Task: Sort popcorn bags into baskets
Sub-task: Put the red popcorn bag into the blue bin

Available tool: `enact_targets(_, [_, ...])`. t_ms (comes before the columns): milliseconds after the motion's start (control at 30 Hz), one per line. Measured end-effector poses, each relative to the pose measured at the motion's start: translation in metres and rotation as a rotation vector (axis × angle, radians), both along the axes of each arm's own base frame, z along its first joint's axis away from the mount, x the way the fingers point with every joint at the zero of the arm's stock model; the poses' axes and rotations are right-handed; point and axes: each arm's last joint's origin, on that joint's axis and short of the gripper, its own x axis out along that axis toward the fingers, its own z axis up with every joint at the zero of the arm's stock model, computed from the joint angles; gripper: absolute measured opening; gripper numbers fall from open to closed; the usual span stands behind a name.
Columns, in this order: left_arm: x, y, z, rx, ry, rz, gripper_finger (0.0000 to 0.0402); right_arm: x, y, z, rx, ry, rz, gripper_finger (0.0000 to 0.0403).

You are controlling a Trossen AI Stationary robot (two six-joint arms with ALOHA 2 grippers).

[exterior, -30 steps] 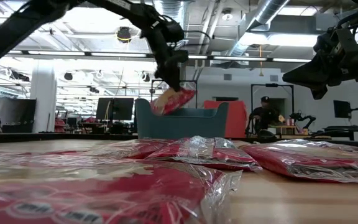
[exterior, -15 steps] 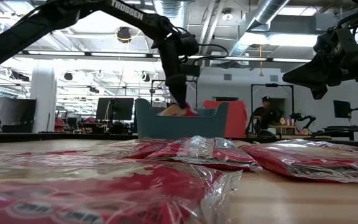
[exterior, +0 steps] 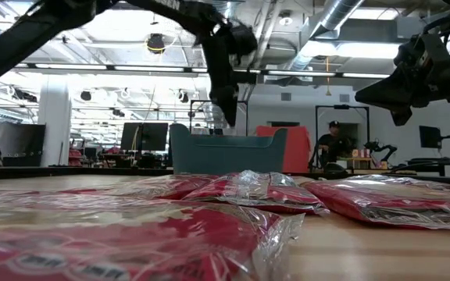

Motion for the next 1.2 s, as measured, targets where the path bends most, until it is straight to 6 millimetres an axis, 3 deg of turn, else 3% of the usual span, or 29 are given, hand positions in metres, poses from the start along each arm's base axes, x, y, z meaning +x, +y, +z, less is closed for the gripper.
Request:
enact_targets(100, [-0.010,-0.022,0.039,-0.051,-0.103,0.087,0.0252,0.000,0.000,0.001,0.013,-0.018,0.002,0.0060])
enact_targets(233, [-0.046,-0.055,0.095,-0.279,-0.253,0.270,0.0250,0.000,0.000,0.001,0.031,-0.024,0.008,0.0060])
enact_targets(333, [-0.074,-0.084,0.115,-0.424,-0.256,0.381,0.0245,0.000,0.000,0.001,0.033,-0.023,0.006,0.0061])
enact_targets(433, [-0.092,-0.122,0.117,-0.375,-0.232,0.462,0.0244,0.000,0.000,-0.001,0.041,-0.003,-0.001,0.0074])
enact_targets(567, [-0.108,-0.164,0.083,-0.331,-0.234,0.617,0.0243,0.000,-0.001,-0.003,0.106,0.012,-0.013,0.0120])
enact_targets(733, [-0.122,-0.188,0.011,-0.455,-0.373,0.808,0.0245,0.001,-0.001,-0.005,0.151,0.025,-0.021,0.0206])
enact_targets(867, [-0.125,-0.187,-0.047,-0.568,-0.494,0.902,0.0268,0.002,-0.002,-0.007,0.157,0.042,-0.023,0.0257])
enact_targets(1000, [-0.127,-0.177,-0.093,-0.629,-0.512,0.985,0.0296,0.002,-0.002,-0.007,0.159,0.052,-0.024,0.0270])
enact_targets(1200, [-0.127,-0.168,-0.125,-0.628,-0.462,1.054,0.0321,0.002,-0.002,-0.008,0.183,0.046,-0.028,0.0270])
